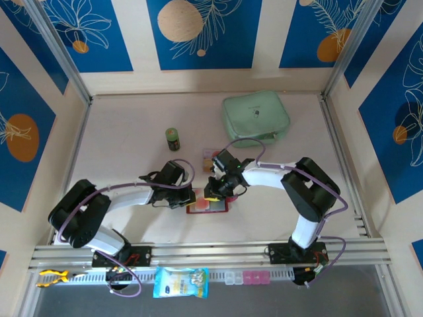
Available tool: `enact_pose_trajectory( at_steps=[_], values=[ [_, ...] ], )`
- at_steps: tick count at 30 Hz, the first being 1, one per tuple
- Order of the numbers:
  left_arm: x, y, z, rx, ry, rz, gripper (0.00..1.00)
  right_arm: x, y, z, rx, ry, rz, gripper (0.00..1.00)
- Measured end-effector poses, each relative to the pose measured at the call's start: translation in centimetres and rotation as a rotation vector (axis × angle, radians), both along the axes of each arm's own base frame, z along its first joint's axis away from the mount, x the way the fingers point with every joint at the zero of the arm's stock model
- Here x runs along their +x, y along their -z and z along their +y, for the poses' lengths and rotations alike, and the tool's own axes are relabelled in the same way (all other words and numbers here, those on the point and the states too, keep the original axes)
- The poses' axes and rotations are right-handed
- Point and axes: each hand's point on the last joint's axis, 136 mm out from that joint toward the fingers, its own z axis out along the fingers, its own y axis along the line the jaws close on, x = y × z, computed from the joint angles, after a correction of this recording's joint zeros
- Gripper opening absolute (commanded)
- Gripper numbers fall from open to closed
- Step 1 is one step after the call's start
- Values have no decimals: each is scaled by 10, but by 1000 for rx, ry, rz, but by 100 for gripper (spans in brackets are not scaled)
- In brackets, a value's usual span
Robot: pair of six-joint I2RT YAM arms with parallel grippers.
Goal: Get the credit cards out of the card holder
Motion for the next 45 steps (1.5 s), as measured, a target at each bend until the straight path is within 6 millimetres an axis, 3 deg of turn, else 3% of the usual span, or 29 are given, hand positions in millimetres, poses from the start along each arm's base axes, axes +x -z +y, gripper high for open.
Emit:
enact_pose_trajectory(
  at_steps=[13, 31, 45],
  values=[
    [0, 0, 0, 0, 0, 0, 0, 1, -13, -3, 14, 0, -31, 9],
    [-2, 0, 2, 8, -1, 9, 0, -3, -19, -35, -114, -11, -69, 8],
    [-4, -1, 5, 20, -17, 24, 0, -3, -26, -22, -167, -49, -96, 11]
  ],
)
